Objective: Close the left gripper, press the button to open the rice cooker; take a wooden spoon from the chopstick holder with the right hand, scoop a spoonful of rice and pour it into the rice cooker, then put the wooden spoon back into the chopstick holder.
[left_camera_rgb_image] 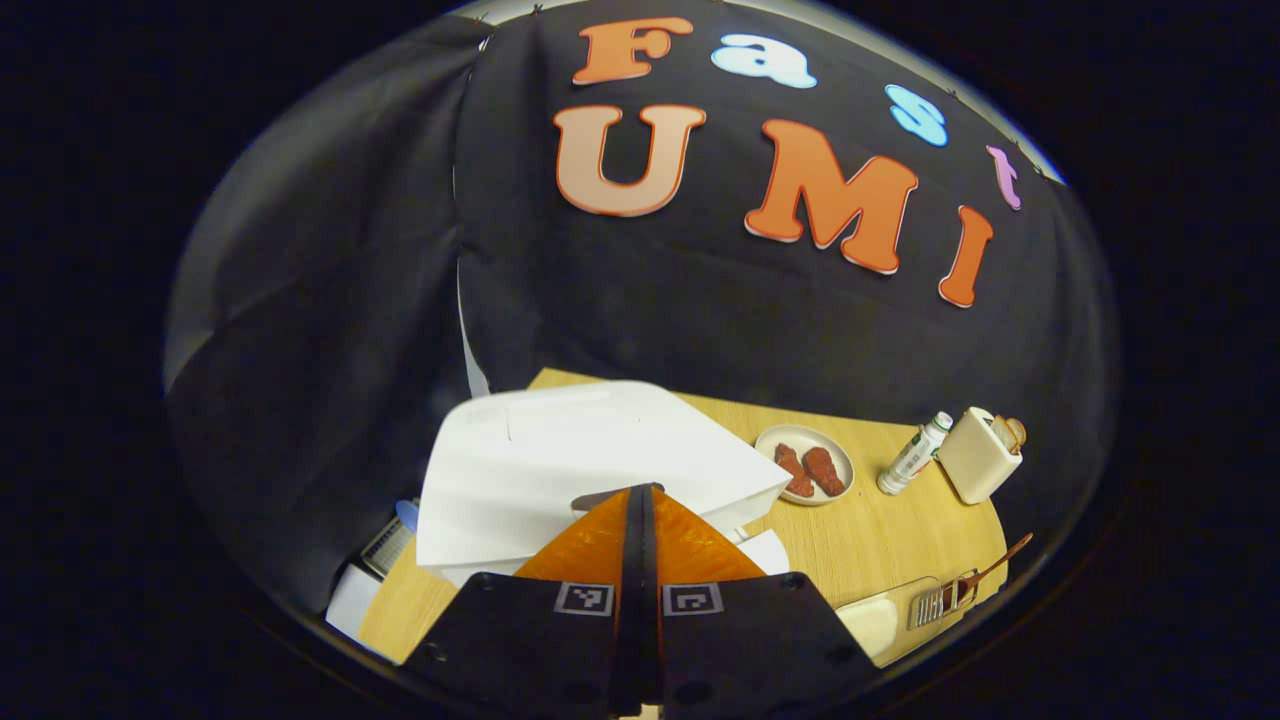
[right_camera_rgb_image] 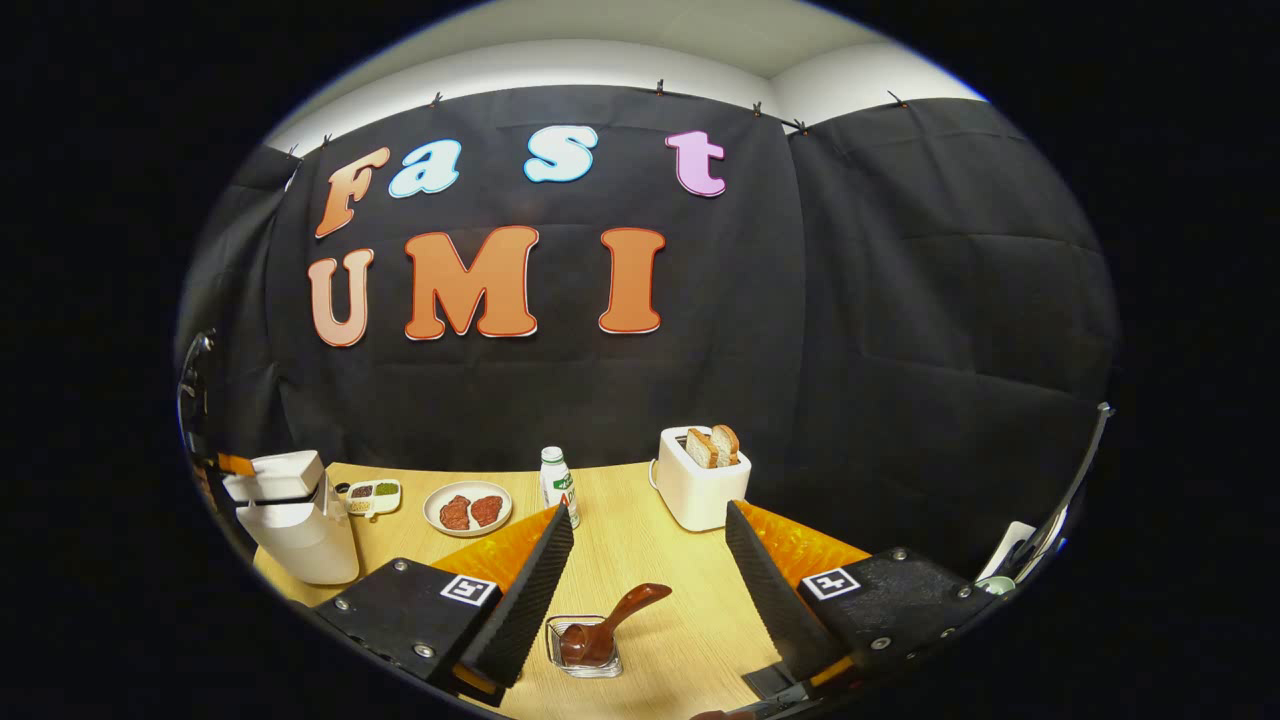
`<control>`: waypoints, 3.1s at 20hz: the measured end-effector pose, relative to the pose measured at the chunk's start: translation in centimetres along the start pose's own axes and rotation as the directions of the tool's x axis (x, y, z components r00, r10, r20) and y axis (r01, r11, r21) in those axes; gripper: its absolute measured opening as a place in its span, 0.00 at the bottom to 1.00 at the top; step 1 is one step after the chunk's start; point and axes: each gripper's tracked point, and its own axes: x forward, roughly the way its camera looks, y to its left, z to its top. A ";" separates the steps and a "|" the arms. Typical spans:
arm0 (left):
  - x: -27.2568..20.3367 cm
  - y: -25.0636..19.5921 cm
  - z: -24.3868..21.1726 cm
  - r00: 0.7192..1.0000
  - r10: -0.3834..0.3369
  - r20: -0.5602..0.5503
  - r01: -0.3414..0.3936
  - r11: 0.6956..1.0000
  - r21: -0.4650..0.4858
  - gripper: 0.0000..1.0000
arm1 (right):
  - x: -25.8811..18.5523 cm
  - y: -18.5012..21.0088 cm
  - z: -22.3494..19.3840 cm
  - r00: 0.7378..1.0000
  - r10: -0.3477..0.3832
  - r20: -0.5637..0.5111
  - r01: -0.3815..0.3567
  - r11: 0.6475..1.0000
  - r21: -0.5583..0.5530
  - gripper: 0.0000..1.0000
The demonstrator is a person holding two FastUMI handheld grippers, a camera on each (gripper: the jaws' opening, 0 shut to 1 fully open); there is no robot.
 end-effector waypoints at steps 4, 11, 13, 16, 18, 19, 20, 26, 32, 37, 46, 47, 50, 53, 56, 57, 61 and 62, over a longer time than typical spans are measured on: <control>-4.4 -0.2 4.9 0.992 0.000 0.126 0.003 1.000 -0.027 0.04 | 0.0 -0.2 -0.3 1.000 0.005 -0.002 -0.005 1.000 0.006 0.95; -10.6 0.4 8.6 0.953 0.053 0.299 -0.063 0.998 0.024 0.04 | 0.3 -0.6 -1.7 1.000 0.004 -0.004 -0.004 1.000 0.007 0.95; -12.3 0.3 9.0 0.942 0.055 0.330 -0.066 0.998 0.022 0.05 | 0.8 -0.8 -2.9 1.000 -0.001 -0.013 0.001 1.000 0.000 0.95; -14.6 1.6 10.2 0.917 0.100 0.385 -0.111 0.994 0.006 0.06 | 1.7 -0.7 -4.7 0.999 0.006 -0.033 -0.006 1.000 0.012 0.95; -15.3 1.3 10.6 0.913 0.075 0.401 -0.084 0.996 0.007 0.22 | 2.2 -0.5 -6.0 0.998 0.011 -0.054 -0.009 1.000 0.026 0.95; -16.1 1.4 10.4 0.911 0.084 0.403 -0.094 0.996 0.006 0.37 | 2.6 -0.4 -6.6 0.998 0.015 -0.066 -0.013 0.999 0.034 0.95; -16.6 1.8 10.6 0.908 0.090 0.408 -0.100 0.995 0.004 0.35 | 2.9 -0.3 -7.2 0.997 0.019 -0.077 -0.015 0.999 0.047 0.96; -18.2 3.0 10.5 0.902 0.131 0.412 -0.142 0.990 -0.004 0.85 | 4.4 0.7 -11.4 0.981 0.057 -0.184 -0.026 0.986 0.166 0.96; -18.8 3.3 9.9 0.903 0.162 0.398 -0.174 0.985 -0.007 0.82 | 5.4 1.7 -14.4 0.961 0.098 -0.259 -0.047 0.979 0.198 0.95; -19.8 3.5 9.8 0.897 0.171 0.409 -0.192 0.981 0.009 1.00 | 6.6 3.0 -16.7 0.934 0.153 -0.324 -0.067 0.963 0.262 0.95; -19.9 4.9 7.3 0.898 0.227 0.377 -0.221 0.973 -0.060 1.00 | 9.6 4.6 -19.4 0.886 0.239 -0.397 -0.073 0.918 0.390 0.59; -20.0 5.1 6.9 0.900 0.233 0.368 -0.225 0.972 -0.066 1.00 | 10.0 4.8 -19.6 0.881 0.251 -0.402 -0.076 0.912 0.402 0.50; -20.2 5.8 5.8 0.906 0.250 0.341 -0.238 0.968 -0.079 1.00 | 10.9 4.6 -19.8 0.874 0.252 -0.416 -0.051 0.898 0.437 0.27; -20.3 6.4 5.1 0.909 0.262 0.323 -0.245 0.965 -0.093 1.00 | 10.6 4.4 -19.7 0.876 0.235 -0.421 -0.035 0.902 0.430 0.12; -20.7 6.3 5.5 0.908 0.254 0.334 -0.233 0.967 -0.102 1.00 | 10.0 4.8 -18.5 0.882 0.238 -0.408 -0.061 0.914 0.401 0.02; -20.7 6.3 5.8 0.907 0.247 0.341 -0.225 0.969 -0.103 1.00 | 9.9 4.5 -17.8 0.889 0.227 -0.398 -0.065 0.922 0.382 0.02; -20.5 6.1 5.9 0.910 0.226 0.348 -0.213 0.974 -0.076 1.00 | 8.4 4.0 -13.7 0.921 0.183 -0.344 -0.070 0.946 0.316 0.02; -20.3 5.9 5.8 0.912 0.218 0.347 -0.208 0.976 -0.067 1.00 | 8.1 3.9 -12.5 0.932 0.167 -0.321 -0.071 0.954 0.292 0.02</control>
